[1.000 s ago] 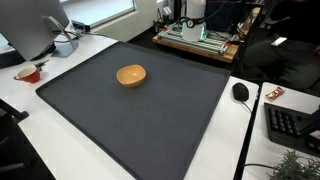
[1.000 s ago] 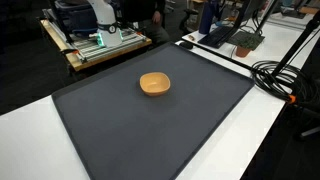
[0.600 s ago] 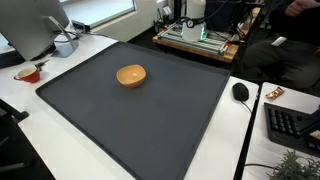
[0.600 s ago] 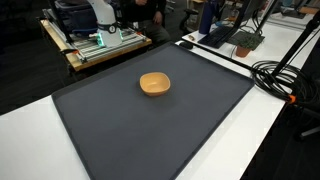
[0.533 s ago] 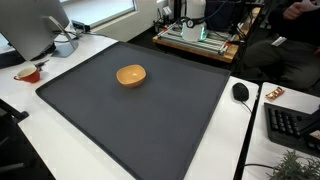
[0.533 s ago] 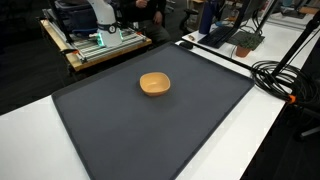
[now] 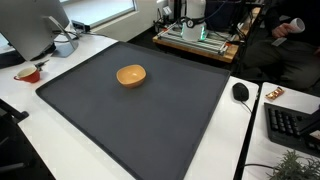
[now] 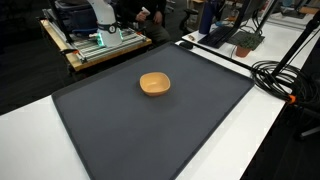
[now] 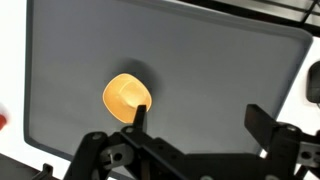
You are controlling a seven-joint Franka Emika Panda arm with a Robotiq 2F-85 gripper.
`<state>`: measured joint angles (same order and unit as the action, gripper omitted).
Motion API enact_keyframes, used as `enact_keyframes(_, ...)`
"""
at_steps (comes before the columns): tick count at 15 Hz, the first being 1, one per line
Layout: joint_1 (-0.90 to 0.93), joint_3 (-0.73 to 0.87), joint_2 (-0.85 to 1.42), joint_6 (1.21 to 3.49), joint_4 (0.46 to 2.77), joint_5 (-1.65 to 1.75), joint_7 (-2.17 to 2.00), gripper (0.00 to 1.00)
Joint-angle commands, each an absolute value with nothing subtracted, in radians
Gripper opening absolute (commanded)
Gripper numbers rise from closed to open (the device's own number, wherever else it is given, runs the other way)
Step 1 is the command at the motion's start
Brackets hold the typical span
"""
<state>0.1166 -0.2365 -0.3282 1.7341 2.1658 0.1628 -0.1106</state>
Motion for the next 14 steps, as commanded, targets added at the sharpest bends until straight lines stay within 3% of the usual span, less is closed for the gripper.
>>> enact_keyframes(1,0.114,-0.226,-0.308,1.906,2.282,0.254,-0.153,1.0)
enact_keyframes(12,0.116,-0.187,-0.232,1.951,2.366,0.219,-0.165,1.0)
enact_keyframes(14,0.11,-0.196,-0.239,2.075,2.424,0.276,-0.217,1.0)
